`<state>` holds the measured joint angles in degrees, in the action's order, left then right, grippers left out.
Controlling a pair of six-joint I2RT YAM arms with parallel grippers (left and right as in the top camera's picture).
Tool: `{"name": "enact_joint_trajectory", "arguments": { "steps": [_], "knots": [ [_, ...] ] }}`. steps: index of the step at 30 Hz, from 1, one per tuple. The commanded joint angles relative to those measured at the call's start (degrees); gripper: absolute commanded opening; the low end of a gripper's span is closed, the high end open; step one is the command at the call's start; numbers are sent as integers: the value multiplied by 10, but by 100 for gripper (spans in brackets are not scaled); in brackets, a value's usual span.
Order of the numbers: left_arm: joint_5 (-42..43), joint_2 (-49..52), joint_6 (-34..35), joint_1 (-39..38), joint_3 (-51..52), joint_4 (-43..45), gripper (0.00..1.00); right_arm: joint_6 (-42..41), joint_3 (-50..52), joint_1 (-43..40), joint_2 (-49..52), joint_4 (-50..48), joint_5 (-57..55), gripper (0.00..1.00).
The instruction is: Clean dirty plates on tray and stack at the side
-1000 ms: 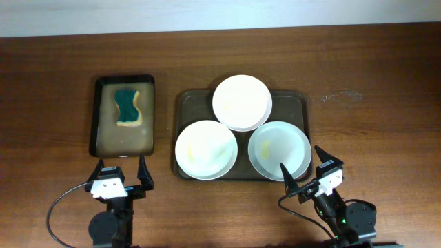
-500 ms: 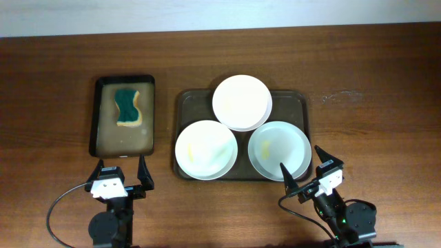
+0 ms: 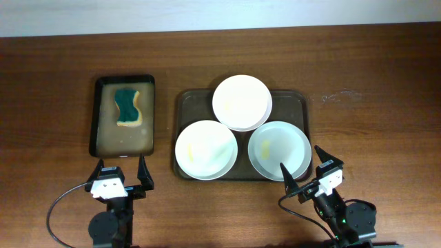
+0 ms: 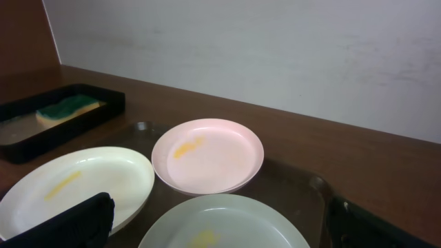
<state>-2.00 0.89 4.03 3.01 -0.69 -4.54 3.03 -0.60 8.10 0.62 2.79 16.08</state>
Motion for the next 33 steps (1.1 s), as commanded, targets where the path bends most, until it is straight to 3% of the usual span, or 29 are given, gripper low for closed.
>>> {"name": "enact_joint_trajectory", "arguments": {
  "steps": [1, 29, 31, 33],
  "knots": [
    [-6, -5, -11, -2, 2, -1, 99, 0, 3, 5, -4, 3, -5, 98],
    [-6, -5, -11, -2, 2, -1, 99, 0, 3, 5, -4, 3, -5, 98],
    [33, -5, 21, -3, 2, 20, 99, 0, 3, 5, -4, 3, -5, 98],
    [129, -5, 75, -3, 2, 37, 99, 0, 3, 5, -4, 3, -5, 98]
  ]
}}
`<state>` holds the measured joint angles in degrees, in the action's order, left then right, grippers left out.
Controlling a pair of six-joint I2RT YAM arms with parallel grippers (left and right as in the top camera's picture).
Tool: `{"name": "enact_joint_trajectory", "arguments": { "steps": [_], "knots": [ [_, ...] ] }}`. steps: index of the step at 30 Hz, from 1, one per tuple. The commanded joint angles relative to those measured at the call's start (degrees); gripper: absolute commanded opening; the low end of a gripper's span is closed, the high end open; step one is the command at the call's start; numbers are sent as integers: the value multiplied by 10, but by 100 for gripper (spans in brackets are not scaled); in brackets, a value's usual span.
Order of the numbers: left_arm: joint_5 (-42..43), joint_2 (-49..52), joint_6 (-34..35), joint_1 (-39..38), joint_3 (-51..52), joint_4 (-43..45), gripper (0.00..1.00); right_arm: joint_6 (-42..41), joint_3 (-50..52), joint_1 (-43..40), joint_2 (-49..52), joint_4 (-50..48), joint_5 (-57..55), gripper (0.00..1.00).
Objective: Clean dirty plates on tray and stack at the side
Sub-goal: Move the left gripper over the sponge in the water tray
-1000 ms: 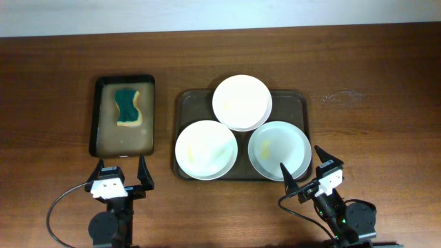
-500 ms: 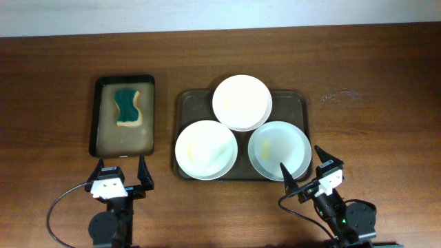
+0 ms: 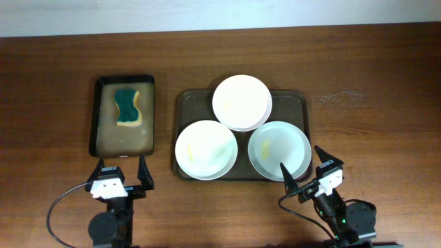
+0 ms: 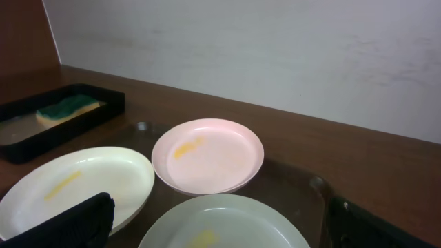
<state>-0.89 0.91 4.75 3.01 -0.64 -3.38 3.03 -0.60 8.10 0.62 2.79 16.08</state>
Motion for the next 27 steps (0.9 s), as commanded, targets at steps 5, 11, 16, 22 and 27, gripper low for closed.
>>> {"name": "enact_joint_trajectory", "arguments": {
  "steps": [5, 11, 16, 22, 27],
  "knots": [
    [290, -6, 126, -2, 1, 133, 99, 0, 3, 5, -4, 3, -5, 98],
    [396, -6, 178, -2, -8, 400, 99, 0, 3, 5, -4, 3, -5, 98],
    [388, 14, 141, -2, -110, 303, 100, 0, 3, 5, -4, 3, -5, 99],
    [265, 189, 35, -2, -358, -27, 99, 0, 3, 5, -4, 3, -5, 98],
    [281, 441, -12, -2, -597, -292, 99, 0, 3, 5, -4, 3, -5, 98]
  ]
}}
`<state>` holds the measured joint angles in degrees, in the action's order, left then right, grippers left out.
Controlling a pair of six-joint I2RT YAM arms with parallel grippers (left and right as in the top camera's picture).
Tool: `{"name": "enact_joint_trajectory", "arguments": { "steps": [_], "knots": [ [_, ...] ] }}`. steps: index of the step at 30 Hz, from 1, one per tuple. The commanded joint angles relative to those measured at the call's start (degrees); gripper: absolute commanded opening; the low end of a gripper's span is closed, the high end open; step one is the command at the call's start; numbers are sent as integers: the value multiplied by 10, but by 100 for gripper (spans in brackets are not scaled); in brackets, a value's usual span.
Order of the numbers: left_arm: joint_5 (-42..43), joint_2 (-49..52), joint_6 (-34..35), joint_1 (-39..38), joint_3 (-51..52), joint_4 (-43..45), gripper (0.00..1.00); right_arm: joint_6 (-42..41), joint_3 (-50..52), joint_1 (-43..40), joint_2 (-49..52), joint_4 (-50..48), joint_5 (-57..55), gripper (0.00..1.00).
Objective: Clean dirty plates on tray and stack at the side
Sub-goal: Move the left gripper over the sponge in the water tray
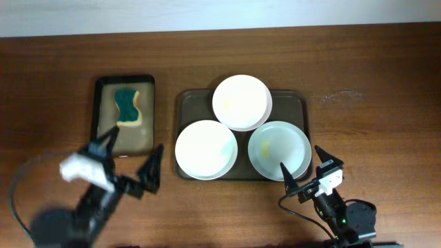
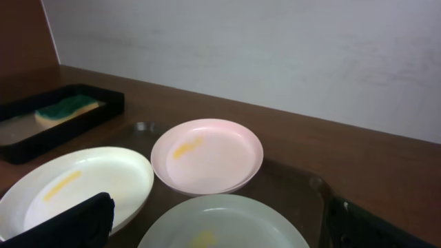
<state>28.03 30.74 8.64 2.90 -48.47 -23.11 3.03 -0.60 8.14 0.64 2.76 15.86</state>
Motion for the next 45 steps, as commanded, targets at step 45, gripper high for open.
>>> {"name": "enact_joint_trajectory", "arguments": {
  "steps": [45],
  "knots": [
    [-308, 903, 24, 26, -353, -106, 78, 0, 3, 5, -4, 3, -2, 98]
  ]
}}
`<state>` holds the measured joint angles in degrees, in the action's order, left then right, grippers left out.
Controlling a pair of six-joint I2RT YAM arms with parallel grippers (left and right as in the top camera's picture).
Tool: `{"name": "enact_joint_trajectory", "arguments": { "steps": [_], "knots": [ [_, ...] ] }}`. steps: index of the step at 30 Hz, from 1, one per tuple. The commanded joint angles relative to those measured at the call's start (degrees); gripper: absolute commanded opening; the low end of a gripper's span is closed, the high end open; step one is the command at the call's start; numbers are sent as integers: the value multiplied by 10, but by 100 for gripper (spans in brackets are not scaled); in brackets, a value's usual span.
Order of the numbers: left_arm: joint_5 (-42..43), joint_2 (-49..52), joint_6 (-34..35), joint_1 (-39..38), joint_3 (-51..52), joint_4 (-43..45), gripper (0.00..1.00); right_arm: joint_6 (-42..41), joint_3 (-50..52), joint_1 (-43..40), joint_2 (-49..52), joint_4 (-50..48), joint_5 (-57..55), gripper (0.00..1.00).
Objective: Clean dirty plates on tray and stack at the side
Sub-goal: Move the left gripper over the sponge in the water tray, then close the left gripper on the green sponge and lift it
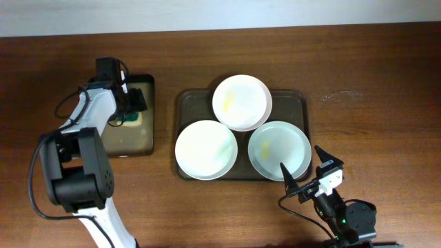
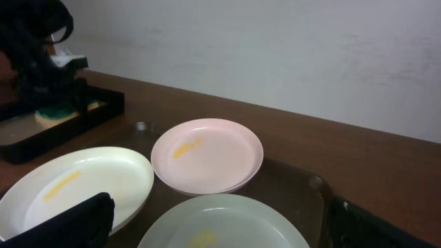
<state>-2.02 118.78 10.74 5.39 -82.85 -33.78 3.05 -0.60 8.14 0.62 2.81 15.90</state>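
Three plates with yellow smears lie on the brown tray point(image 1: 298, 103): a pink plate point(image 1: 241, 102) point(image 2: 207, 155) at the back, a cream plate point(image 1: 206, 149) point(image 2: 76, 182) front left, a pale green plate point(image 1: 278, 150) point(image 2: 220, 224) front right. The green-and-yellow sponge point(image 1: 131, 119) point(image 2: 58, 110) lies in the black water tray point(image 1: 124, 141). My left gripper point(image 1: 134, 103) point(image 2: 54, 96) is down over the sponge, its fingers seemingly either side of it. My right gripper point(image 1: 300, 158) point(image 2: 217, 227) stands open just in front of the green plate, holding nothing.
The left arm stretches from the table's front left, along the outer side of the black tray. Bare wooden table lies right of the brown tray point(image 1: 372, 117) and behind both trays. A white wall stands at the back.
The left arm was blurred near the black tray's front edge with its gripper open; now it reaches to the tray's far end, over the sponge. The right gripper and plates have not moved.
At the two oldest moments both grippers sat open at the front edge, and the sponge lay alone in the water tray. Then the left arm was off its rest spot, near the tray's front. Now its gripper is at the sponge.
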Motion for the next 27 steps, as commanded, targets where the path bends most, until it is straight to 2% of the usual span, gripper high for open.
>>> {"name": "enact_joint_trajectory", "arguments": {
  "steps": [1, 4, 7, 8, 10, 11, 12, 13, 14, 26, 27],
  "knots": [
    [-8, 26, 3, 1, -9, 1, 77, 0, 3, 5, -4, 3, -3, 98],
    [-8, 28, 3, 1, -9, 1, 48, 0, 3, 5, -4, 3, -3, 98],
    [-8, 28, 3, 2, -9, 2, 7, 0, 3, 5, -4, 3, -3, 98],
    [-8, 28, 3, 2, -9, 1, 0, 0, 3, 5, -4, 3, -3, 98],
    [-8, 28, 3, 1, -9, 0, 0, 0, 3, 5, -4, 3, -3, 98],
    [-8, 28, 3, 1, -9, -1, 5, 0, 3, 5, -4, 3, -3, 98],
    [-8, 28, 3, 2, -9, -1, 43, 0, 3, 5, -4, 3, -3, 98],
    [-8, 28, 3, 2, -9, -1, 97, 0, 3, 5, -4, 3, -3, 98],
    [-8, 28, 3, 1, -9, -1, 99, 0, 3, 5, -4, 3, -3, 98],
    [-9, 28, 3, 2, -9, 40, 99, 0, 3, 5, -4, 3, -3, 98],
    [-10, 28, 3, 2, -9, 42, 93, 0, 3, 5, -4, 3, -3, 98]
  ]
}}
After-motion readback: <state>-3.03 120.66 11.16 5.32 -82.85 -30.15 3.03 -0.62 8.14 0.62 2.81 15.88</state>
